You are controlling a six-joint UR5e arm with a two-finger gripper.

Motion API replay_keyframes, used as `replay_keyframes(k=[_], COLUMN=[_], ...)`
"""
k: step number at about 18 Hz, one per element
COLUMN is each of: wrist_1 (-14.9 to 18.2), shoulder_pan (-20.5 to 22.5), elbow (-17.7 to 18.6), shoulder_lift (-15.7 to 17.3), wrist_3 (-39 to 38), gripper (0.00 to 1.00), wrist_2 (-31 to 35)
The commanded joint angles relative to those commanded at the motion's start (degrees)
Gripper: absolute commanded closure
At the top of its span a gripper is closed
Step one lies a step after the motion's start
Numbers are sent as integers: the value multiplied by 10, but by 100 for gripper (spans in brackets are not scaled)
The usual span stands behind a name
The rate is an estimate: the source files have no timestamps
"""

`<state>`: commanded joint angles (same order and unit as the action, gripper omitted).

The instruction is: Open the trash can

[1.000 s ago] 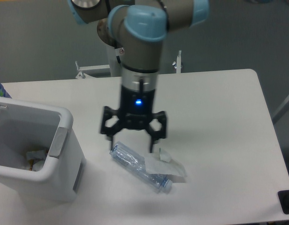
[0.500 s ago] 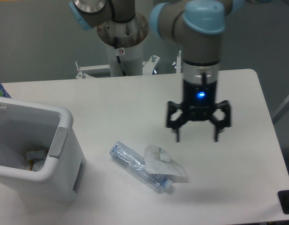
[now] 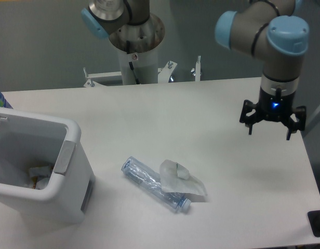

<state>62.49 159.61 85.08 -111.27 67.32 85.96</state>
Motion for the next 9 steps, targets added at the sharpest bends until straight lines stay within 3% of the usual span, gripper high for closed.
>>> replay_keyframes(k=[9], wrist_1=[-5], shoulder_pan=[-12], elbow=[7], shoulder_lift=[-2], wrist_3=[1], gripper=[0], wrist_2=[0])
